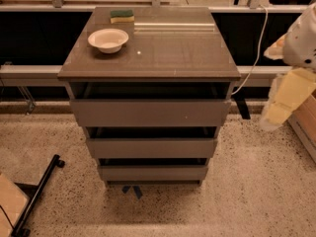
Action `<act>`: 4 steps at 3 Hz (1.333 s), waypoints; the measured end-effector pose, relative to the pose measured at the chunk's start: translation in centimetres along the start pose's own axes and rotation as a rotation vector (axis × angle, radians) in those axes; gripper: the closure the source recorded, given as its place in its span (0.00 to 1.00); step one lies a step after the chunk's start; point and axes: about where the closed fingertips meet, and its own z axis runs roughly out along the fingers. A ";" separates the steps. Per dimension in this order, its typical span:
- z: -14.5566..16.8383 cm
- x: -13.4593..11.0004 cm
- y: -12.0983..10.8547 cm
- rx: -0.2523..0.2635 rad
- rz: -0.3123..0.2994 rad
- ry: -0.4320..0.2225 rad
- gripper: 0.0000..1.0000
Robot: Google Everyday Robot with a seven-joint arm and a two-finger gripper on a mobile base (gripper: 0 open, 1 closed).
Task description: Open middle drawer
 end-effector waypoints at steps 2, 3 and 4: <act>7.7 -1.3 3.4 -0.079 0.024 -0.147 0.00; 14.5 -0.7 3.1 -0.084 0.066 -0.266 0.00; 20.2 0.4 2.3 -0.137 0.124 -0.342 0.00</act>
Offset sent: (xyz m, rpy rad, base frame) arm 0.0091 0.0621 -0.1403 0.3156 -0.0555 -0.0168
